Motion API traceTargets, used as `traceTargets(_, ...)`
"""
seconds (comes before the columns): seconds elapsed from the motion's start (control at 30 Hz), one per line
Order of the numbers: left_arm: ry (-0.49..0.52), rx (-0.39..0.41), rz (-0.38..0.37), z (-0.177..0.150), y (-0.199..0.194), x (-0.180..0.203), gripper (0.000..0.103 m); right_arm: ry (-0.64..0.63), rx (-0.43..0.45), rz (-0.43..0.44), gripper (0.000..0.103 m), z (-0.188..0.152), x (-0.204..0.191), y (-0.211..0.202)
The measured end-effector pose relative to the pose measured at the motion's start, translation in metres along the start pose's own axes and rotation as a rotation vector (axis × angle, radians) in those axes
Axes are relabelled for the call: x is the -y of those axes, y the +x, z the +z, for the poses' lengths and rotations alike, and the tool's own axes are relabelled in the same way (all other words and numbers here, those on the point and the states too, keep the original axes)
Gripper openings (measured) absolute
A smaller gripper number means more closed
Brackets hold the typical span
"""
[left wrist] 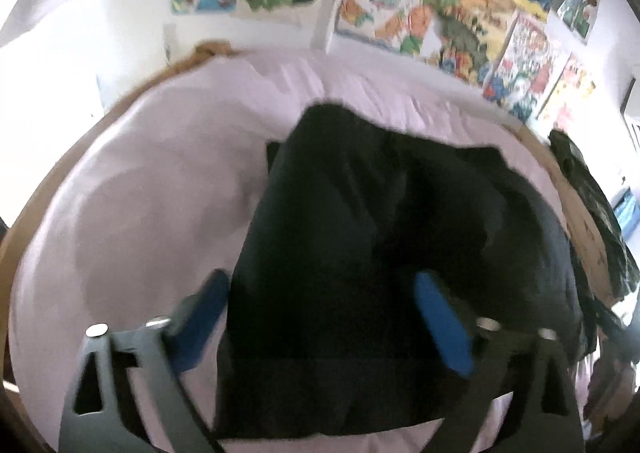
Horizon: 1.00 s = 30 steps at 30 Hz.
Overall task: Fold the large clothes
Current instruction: 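Release the jacket bundle and lift both grippers away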
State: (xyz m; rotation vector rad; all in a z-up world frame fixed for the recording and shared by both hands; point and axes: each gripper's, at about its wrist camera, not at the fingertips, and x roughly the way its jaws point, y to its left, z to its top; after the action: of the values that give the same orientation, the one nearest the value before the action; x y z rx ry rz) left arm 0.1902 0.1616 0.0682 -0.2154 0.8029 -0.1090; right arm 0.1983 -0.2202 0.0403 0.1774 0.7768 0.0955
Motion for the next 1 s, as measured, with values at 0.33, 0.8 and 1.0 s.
traceTargets(0.33,0.064,0.277,-0.035,-0.039,-0.067,0.048,0.101,-0.038,0.217,-0.049,0.103,-0.036,-0.023,-0.052)
traceTargets(0.8,0.187,0.378,0.096,-0.152,-0.108,0.122,0.101,-0.116,0.302,0.010,0.103,-0.120,-0.089,-0.115)
traceTargets(1.0,0.147,0.346,0.098,-0.171,-0.110,0.110,0.101,-0.123,0.336,0.007,0.103,-0.137,-0.099,-0.138)
